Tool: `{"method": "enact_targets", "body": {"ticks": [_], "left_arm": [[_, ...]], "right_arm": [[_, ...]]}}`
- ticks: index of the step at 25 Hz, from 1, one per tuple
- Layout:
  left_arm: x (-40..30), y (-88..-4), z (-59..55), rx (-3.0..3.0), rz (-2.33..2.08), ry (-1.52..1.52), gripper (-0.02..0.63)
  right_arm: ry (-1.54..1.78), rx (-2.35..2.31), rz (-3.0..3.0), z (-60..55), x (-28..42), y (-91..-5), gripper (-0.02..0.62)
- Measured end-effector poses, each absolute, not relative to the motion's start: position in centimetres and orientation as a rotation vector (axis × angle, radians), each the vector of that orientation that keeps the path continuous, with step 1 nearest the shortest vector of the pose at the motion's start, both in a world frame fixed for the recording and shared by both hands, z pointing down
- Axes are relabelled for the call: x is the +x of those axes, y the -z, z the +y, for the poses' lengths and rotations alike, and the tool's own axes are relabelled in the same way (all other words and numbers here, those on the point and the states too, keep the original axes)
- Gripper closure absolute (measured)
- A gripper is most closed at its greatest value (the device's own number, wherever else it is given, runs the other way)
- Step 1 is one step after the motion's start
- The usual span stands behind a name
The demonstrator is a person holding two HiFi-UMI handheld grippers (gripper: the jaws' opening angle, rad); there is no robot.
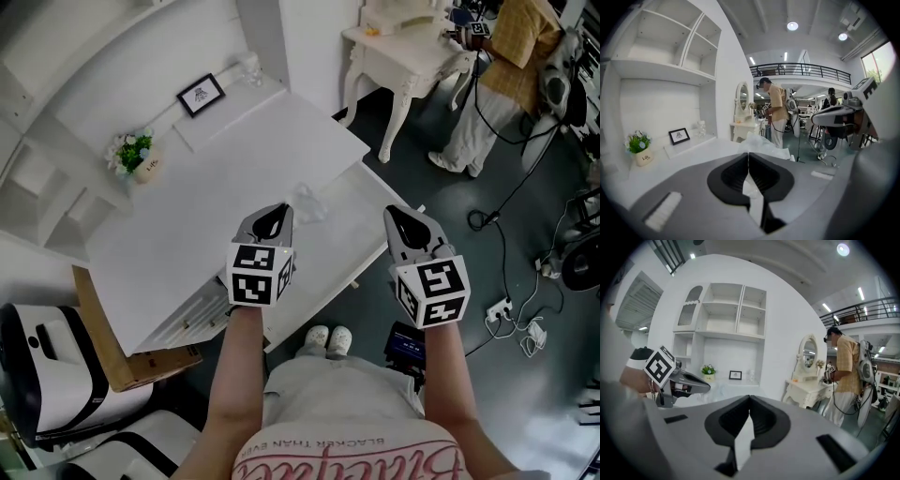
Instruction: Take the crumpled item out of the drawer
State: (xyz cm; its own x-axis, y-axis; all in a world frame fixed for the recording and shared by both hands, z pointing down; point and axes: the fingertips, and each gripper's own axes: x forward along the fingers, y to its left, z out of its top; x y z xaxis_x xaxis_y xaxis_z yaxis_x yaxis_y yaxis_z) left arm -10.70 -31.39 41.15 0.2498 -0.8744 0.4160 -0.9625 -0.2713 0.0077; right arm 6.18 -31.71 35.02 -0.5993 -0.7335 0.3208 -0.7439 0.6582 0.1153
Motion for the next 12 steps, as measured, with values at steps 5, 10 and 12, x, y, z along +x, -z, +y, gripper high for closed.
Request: {"method": "enact_targets", "body": {"ticks": [5, 10, 12], "left_arm": [[-13.2, -38.0, -30.0, 2.241, -1.815, -0.413, 0.589], [-16.3, -34.5, -28.1, 2.219, -1.934, -0.362, 0.589], [-17.7, -33.2, -27.0, 2.203, -1.988, -0.333, 0.589]], "right_arm": [[-0.017, 1.164, -2.588, -31.7, 4.8, -33.2, 0.588], [0.036, 1.167, -2.673, -31.6, 3.0, -30.5, 0.588], [0.045, 1.147, -2.712, -31.3, 2.1, -29.5, 0.588]]}}
